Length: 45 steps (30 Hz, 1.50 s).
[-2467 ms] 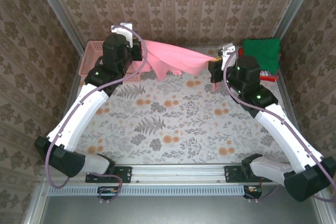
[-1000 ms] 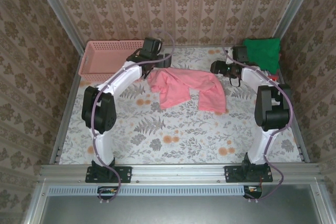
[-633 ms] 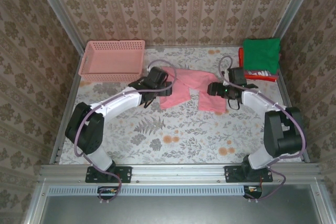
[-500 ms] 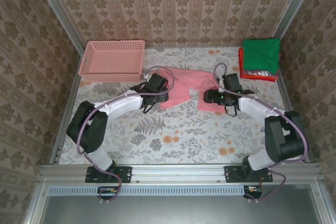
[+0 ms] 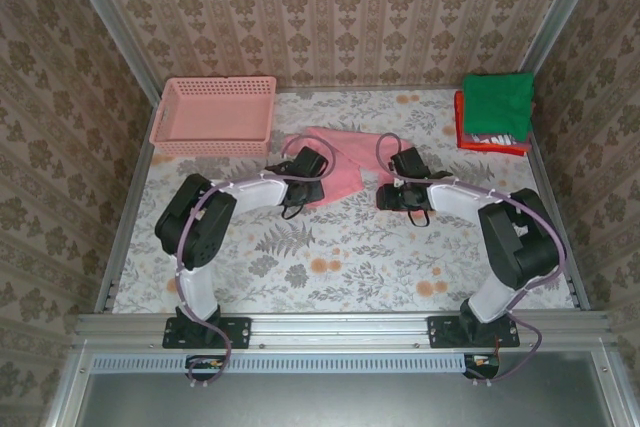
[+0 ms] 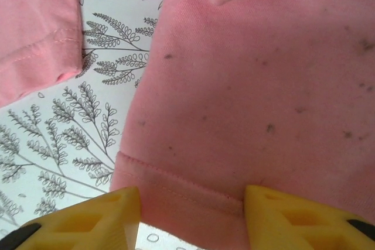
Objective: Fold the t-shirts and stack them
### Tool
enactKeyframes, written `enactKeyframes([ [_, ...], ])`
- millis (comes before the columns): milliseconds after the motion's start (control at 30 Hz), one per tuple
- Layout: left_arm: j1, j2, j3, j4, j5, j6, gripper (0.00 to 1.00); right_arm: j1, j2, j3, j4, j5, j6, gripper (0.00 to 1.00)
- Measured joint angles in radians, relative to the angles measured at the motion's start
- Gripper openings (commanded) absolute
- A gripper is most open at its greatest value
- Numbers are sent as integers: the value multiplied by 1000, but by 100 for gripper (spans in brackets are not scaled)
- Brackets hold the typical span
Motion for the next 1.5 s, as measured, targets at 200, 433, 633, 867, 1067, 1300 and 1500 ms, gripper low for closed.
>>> enactKeyframes([
  [200, 21, 12, 4, -23, -6, -20, 0, 10, 53, 47, -16, 40, 0, 12],
  [433, 25, -5, -26, 18, -7, -24, 0, 5, -16, 51, -46, 73, -20, 0],
  [633, 32, -129, -90, 33, -34, 23, 0, -61, -298, 48, -47, 79, -35, 0],
  [867, 74, -445, -85, 8, -124, 108, 0, -172, -534, 103, -58, 74, -92, 0],
  [1067, 125, -591, -81, -64, -155, 139, 0, -242, -568, 188, -97, 40, -127, 0],
  [1300, 140, -784, -87, -164, -182, 146, 0, -290, -574, 196, -155, 13, -122, 0],
  [1500, 159, -843, -110, -202, -200, 156, 0, -332, -511, 252, -218, 12, -57, 0],
])
